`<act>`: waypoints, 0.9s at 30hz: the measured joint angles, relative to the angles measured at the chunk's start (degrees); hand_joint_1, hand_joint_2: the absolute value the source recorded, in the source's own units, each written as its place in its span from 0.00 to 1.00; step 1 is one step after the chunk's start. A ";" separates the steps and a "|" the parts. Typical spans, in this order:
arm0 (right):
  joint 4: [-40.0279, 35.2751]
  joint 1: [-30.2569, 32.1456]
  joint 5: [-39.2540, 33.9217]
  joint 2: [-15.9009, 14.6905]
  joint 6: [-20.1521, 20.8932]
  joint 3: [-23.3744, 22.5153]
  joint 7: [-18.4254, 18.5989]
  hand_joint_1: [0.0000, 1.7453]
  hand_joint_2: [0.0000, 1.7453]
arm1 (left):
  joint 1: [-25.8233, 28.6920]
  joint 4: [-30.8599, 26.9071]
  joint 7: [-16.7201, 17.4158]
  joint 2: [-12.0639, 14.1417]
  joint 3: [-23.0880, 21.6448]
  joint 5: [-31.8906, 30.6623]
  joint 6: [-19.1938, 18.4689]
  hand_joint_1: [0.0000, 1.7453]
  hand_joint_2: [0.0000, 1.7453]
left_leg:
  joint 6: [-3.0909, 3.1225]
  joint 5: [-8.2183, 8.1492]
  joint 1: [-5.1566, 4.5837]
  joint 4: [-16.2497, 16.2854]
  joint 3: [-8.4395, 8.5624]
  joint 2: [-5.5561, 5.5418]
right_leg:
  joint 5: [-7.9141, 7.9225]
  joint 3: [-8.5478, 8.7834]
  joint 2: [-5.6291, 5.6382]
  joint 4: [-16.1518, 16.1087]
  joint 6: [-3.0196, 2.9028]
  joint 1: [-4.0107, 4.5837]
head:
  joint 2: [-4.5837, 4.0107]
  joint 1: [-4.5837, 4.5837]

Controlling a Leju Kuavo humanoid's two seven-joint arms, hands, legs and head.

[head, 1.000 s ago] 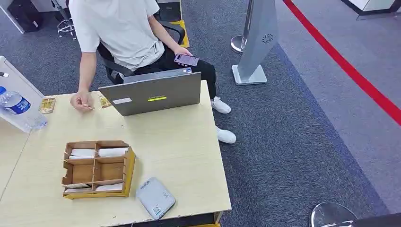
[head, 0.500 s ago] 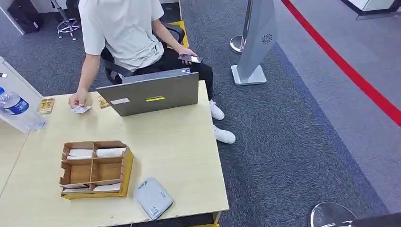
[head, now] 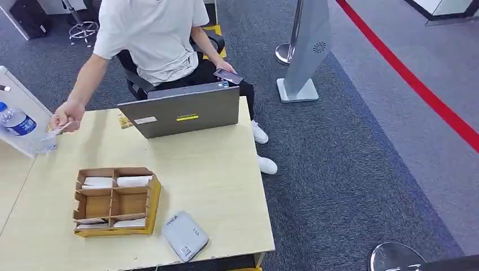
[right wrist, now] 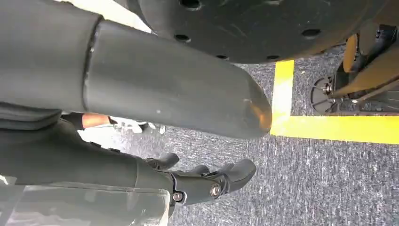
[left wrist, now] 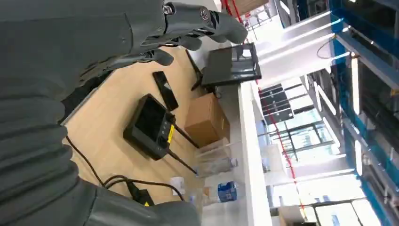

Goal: Pass the card to the sensor for recognition and then transmit it.

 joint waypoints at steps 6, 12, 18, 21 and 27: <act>0.35 -0.40 0.55 0.00 -1.01 0.61 2.34 0.00 0.00 | -3.46 -12.90 10.23 -5.10 -6.75 -8.28 5.69 0.00 1.00 | 0.00 0.00 -0.09 0.05 0.03 0.17 | 0.08 -0.03 0.16 -0.01 -0.05 -0.08 | 0.00 0.00; 0.57 -1.12 0.59 0.02 -1.77 0.68 3.50 0.00 0.00 | -3.44 -28.78 16.79 -14.10 -18.40 -20.85 12.98 0.00 1.00 | 0.06 -0.04 -0.10 0.15 -0.06 0.17 | 0.12 0.00 0.17 -0.06 0.02 -0.11 | 0.00 0.00; 0.72 -1.16 0.79 0.02 -1.81 0.72 3.50 0.00 0.00 | -3.35 -38.59 20.30 -19.39 -28.60 -27.88 14.63 0.00 1.00 | 0.08 -0.06 -0.10 0.20 -0.05 0.26 | 0.12 -0.07 0.25 -0.07 0.03 -0.12 | 0.00 -0.02; 0.74 -1.32 1.11 0.00 -1.81 0.81 3.41 0.00 0.00 | -3.59 -41.47 22.69 -21.16 -34.59 -32.44 15.02 0.00 1.00 | 0.08 -0.06 -0.09 0.20 -0.06 0.23 | 0.12 -0.07 0.23 -0.07 0.03 -0.12 | 0.00 -0.02; 0.74 -1.30 1.20 0.00 -1.81 1.22 3.34 0.00 0.00 | -4.45 -44.16 24.21 -22.93 -40.77 -34.65 15.35 0.00 1.00 | 0.08 -0.06 -0.08 0.19 -0.01 0.36 | 0.13 -0.09 0.37 -0.06 0.02 -0.09 | 0.00 -0.02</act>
